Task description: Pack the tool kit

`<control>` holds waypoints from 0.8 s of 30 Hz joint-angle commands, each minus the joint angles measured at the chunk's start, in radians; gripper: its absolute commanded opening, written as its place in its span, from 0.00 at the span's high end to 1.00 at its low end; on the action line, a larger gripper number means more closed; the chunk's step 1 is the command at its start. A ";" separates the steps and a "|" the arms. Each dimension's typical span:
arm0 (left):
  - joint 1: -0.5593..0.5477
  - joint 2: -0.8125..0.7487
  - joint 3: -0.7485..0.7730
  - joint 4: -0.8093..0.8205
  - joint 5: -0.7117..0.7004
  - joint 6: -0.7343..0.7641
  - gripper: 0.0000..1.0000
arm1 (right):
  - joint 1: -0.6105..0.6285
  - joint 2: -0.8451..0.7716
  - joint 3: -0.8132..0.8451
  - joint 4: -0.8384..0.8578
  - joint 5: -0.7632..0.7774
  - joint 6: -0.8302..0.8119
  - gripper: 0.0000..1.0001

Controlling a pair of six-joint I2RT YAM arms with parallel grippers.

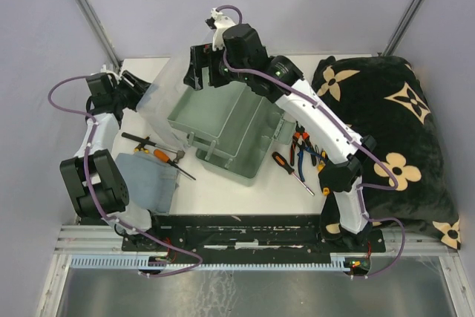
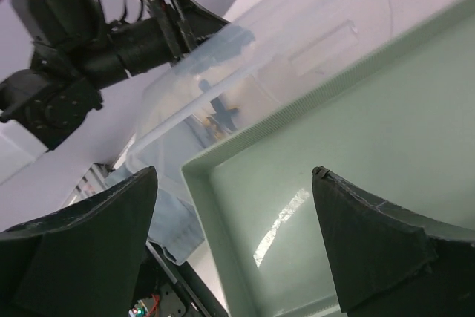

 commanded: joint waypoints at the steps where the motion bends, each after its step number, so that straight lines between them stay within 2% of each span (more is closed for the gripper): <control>1: -0.001 -0.097 -0.041 0.044 -0.034 0.013 0.35 | 0.004 -0.034 0.026 0.058 -0.069 -0.033 0.06; 6: -0.001 -0.164 -0.100 0.068 -0.021 0.021 0.34 | 0.004 0.000 0.061 0.027 -0.078 -0.019 0.08; 10: 0.002 -0.213 -0.145 0.056 -0.039 0.051 0.32 | 0.004 -0.133 -0.075 0.003 0.033 -0.046 0.08; 14: 0.001 -0.215 -0.152 0.041 -0.045 0.071 0.30 | 0.003 -0.414 -0.493 0.016 0.372 -0.042 0.07; 17: 0.001 -0.206 -0.148 0.037 -0.042 0.082 0.30 | -0.004 -0.643 -0.804 0.046 0.534 0.035 0.07; 21: 0.002 -0.212 -0.140 0.022 -0.052 0.109 0.30 | -0.007 -0.912 -1.141 0.049 0.625 0.215 0.13; 24: 0.001 -0.218 -0.144 0.015 -0.060 0.120 0.30 | -0.008 -0.988 -1.304 0.061 0.567 0.293 0.19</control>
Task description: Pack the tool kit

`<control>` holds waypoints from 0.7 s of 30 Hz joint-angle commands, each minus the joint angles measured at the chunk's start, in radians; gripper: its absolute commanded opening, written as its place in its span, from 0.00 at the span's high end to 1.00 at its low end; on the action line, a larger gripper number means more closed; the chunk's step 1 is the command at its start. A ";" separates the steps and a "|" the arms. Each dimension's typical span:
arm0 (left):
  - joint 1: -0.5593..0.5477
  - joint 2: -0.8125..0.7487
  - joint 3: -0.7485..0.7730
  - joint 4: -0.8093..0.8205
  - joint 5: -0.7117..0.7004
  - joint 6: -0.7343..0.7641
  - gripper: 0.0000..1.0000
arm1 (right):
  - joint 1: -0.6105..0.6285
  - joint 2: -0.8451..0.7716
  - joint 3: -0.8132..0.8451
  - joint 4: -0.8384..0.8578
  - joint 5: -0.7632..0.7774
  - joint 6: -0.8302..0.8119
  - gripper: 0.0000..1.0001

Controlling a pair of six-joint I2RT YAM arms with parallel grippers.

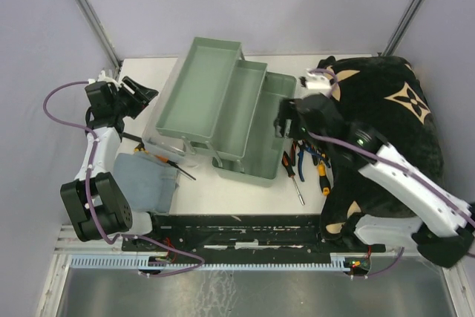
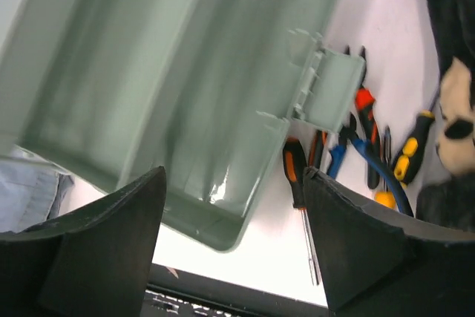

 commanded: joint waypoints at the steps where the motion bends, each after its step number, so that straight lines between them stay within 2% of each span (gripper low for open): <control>1: -0.002 -0.024 0.007 0.010 0.003 0.069 0.30 | 0.000 -0.074 -0.195 0.037 0.056 0.171 0.19; 5: -0.002 -0.015 0.012 0.000 0.008 0.080 0.30 | -0.013 0.022 -0.256 0.036 0.001 0.212 0.23; 10: -0.002 -0.012 0.018 -0.010 0.009 0.090 0.30 | -0.036 0.155 -0.274 0.161 -0.091 0.236 0.25; 16: -0.002 0.000 0.027 -0.025 0.018 0.100 0.30 | -0.070 0.276 -0.295 0.243 -0.050 0.299 0.41; 21: -0.002 0.008 0.035 -0.025 0.031 0.099 0.30 | -0.122 0.314 -0.338 0.337 -0.115 0.334 0.54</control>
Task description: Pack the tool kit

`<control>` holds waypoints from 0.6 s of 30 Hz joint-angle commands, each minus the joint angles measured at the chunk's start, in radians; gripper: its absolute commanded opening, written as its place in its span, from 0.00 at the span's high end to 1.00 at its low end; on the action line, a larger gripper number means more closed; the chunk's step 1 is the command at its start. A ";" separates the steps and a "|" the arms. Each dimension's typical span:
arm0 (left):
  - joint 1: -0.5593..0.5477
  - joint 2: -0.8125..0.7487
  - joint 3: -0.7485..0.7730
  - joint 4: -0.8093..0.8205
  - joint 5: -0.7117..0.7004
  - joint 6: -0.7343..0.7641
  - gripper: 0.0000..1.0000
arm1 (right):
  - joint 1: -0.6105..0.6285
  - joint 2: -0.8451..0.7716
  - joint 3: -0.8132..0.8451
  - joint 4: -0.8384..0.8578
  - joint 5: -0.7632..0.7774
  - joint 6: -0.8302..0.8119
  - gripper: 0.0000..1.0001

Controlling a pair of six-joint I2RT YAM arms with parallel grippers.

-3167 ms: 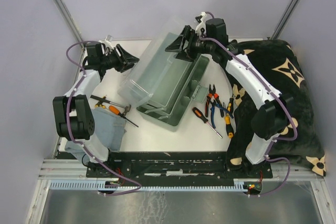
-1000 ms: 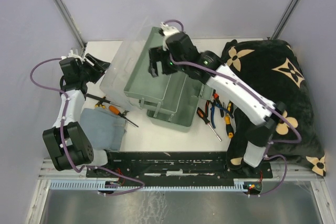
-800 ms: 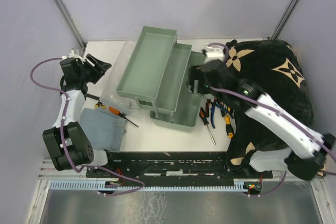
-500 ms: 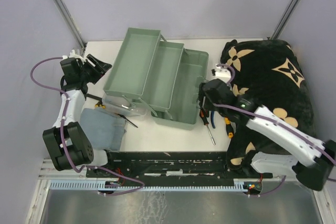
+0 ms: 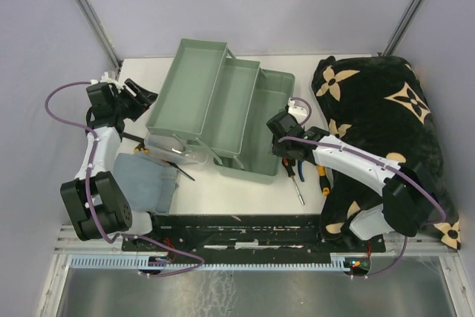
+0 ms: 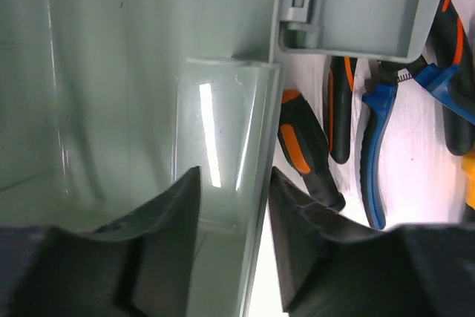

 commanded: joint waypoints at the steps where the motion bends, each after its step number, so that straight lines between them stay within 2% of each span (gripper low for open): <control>1: -0.002 0.008 0.038 0.013 0.034 0.048 0.30 | -0.043 0.029 -0.017 0.118 -0.034 0.065 0.58; 2: -0.003 0.012 0.042 0.011 0.043 0.048 0.30 | -0.051 0.038 -0.021 0.135 -0.044 0.071 0.62; 5: -0.003 0.025 0.050 0.011 0.081 0.047 0.30 | -0.070 0.049 -0.046 0.201 -0.083 0.104 0.85; 8: -0.003 0.033 0.058 0.011 0.111 0.045 0.30 | -0.096 0.052 -0.090 0.293 -0.140 0.170 0.97; 13: -0.019 0.045 0.099 0.009 0.180 0.039 0.30 | -0.175 0.064 -0.215 0.555 -0.316 0.312 0.98; 18: -0.084 0.062 0.149 0.000 0.202 0.032 0.30 | -0.209 0.117 -0.282 0.770 -0.414 0.423 0.98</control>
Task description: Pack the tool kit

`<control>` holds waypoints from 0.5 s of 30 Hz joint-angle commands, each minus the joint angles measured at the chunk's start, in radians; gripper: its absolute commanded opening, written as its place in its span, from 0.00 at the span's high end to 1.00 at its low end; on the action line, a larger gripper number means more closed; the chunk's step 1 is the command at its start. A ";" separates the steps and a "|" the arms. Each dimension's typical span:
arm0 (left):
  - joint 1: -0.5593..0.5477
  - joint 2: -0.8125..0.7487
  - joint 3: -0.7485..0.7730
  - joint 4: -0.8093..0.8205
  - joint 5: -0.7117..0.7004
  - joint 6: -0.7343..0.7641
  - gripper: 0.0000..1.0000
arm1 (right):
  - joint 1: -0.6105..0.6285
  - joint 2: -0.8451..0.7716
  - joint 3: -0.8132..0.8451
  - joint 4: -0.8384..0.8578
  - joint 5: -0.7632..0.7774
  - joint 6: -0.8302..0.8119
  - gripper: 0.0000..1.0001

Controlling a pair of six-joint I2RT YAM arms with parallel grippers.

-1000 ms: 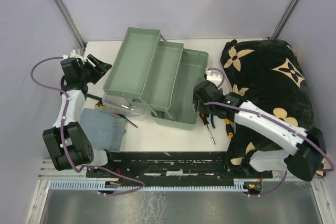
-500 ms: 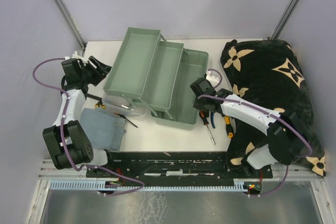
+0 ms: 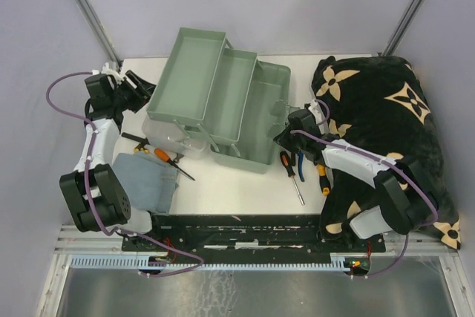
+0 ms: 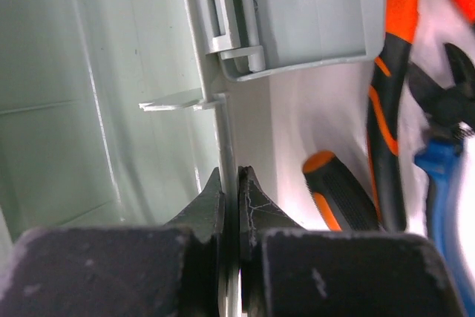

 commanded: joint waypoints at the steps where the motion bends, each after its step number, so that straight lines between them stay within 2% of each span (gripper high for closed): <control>1: -0.092 0.009 0.082 0.007 0.114 0.033 0.30 | -0.025 0.112 -0.087 0.385 -0.202 0.279 0.98; 6: -0.145 0.061 0.137 -0.027 0.092 0.052 0.30 | -0.034 0.136 -0.107 0.434 -0.186 0.333 0.98; 11: -0.142 0.098 0.167 -0.094 -0.005 0.091 0.30 | -0.034 0.080 -0.057 0.281 -0.104 0.266 0.98; 15: -0.142 0.150 0.206 -0.097 -0.016 0.099 0.30 | -0.034 0.038 -0.036 0.225 -0.025 0.259 0.98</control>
